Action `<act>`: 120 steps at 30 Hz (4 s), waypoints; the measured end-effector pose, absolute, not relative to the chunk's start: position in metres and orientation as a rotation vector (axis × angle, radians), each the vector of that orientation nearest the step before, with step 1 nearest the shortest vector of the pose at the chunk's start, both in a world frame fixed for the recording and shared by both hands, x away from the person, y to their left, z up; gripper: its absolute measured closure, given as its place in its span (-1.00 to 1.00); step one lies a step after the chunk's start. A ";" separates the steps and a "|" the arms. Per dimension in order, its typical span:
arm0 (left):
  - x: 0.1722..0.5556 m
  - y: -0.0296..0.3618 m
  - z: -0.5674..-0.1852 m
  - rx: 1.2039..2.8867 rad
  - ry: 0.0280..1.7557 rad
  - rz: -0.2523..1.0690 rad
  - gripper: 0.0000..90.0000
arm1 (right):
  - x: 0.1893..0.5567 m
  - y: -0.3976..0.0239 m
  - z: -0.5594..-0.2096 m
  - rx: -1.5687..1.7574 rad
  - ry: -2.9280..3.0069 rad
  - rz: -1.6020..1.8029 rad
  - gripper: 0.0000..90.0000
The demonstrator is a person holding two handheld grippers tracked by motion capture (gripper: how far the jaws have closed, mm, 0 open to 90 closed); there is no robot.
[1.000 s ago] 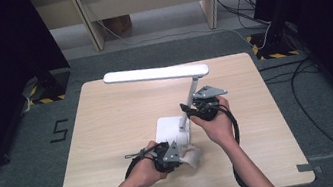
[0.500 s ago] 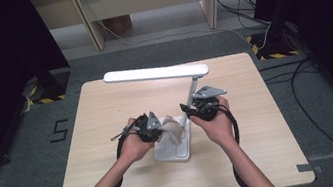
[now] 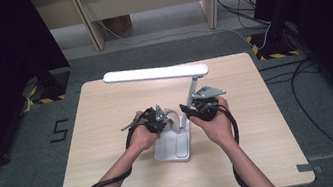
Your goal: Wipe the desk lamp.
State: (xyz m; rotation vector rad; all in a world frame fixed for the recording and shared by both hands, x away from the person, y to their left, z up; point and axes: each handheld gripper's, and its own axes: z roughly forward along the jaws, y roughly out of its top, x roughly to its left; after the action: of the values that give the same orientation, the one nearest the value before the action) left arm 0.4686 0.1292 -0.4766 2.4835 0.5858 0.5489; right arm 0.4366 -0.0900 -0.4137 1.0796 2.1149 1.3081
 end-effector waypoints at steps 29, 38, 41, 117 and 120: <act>0.348 0.171 -0.471 2.592 0.209 0.261 0.84 | 0.436 -0.090 -0.416 1.084 2.127 1.294 0.28; 0.396 0.167 -0.450 2.424 0.452 0.443 0.84 | 0.435 -0.090 -0.416 1.087 2.124 1.288 0.27; 0.427 0.157 -0.450 2.382 0.538 0.510 0.84 | 0.435 -0.089 -0.417 1.089 2.121 1.293 0.27; 0.340 0.296 -0.469 2.209 0.873 0.529 -0.14 | 0.441 -0.083 -0.417 1.080 2.109 1.279 0.33; 0.340 0.301 -0.474 2.209 0.890 0.502 -0.15 | 0.440 -0.083 -0.418 1.085 2.105 1.280 0.32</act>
State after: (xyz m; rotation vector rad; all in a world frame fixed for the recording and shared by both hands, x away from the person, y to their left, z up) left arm 0.3396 0.3006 -0.4736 2.2092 0.8899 0.5025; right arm 0.4400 -0.0829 -0.4176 1.0854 2.1053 1.2800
